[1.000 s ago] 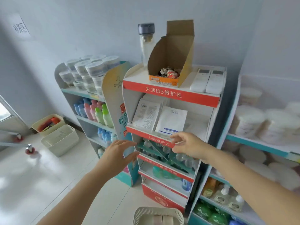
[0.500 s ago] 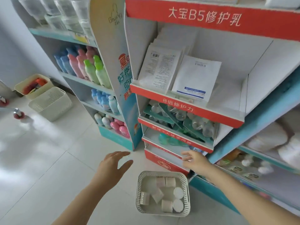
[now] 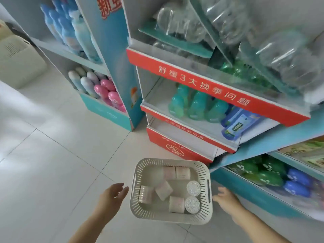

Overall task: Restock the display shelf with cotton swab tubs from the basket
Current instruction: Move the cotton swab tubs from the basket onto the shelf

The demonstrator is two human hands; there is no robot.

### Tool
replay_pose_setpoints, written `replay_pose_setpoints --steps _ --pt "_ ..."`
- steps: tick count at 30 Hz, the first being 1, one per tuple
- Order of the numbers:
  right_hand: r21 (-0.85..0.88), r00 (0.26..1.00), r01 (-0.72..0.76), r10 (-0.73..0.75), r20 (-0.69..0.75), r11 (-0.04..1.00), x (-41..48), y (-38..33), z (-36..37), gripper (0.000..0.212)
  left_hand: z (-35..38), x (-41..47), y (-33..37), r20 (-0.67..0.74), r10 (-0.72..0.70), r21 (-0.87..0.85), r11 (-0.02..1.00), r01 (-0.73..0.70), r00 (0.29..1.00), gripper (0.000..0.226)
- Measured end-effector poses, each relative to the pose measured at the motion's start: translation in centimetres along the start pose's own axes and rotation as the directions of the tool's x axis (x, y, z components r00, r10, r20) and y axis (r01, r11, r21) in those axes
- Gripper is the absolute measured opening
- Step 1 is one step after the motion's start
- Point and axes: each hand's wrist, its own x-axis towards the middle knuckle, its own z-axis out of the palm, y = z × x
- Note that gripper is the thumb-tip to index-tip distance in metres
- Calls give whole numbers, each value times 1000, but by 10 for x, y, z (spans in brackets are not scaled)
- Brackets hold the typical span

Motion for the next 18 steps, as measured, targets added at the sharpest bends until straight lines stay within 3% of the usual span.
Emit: replay_pose_setpoints --steps 4,8,12,14,18 --pt "-15 998 -60 60 -19 998 61 39 24 69 58 51 -52 33 -125 -50 991 127 992 43" --pt "24 996 -78 79 -46 997 113 63 45 71 101 91 -89 39 -209 -17 978 210 977 58" --pt "169 992 -126 129 -4 977 148 87 67 33 129 110 -103 65 -277 -18 960 278 959 22" --pt "261 987 -155 158 10 953 158 94 73 18 138 116 -112 84 -314 -108 941 322 946 15" --pt "360 976 -220 208 72 907 160 98 73 15 132 121 -118 83 -386 -256 883 394 919 27"
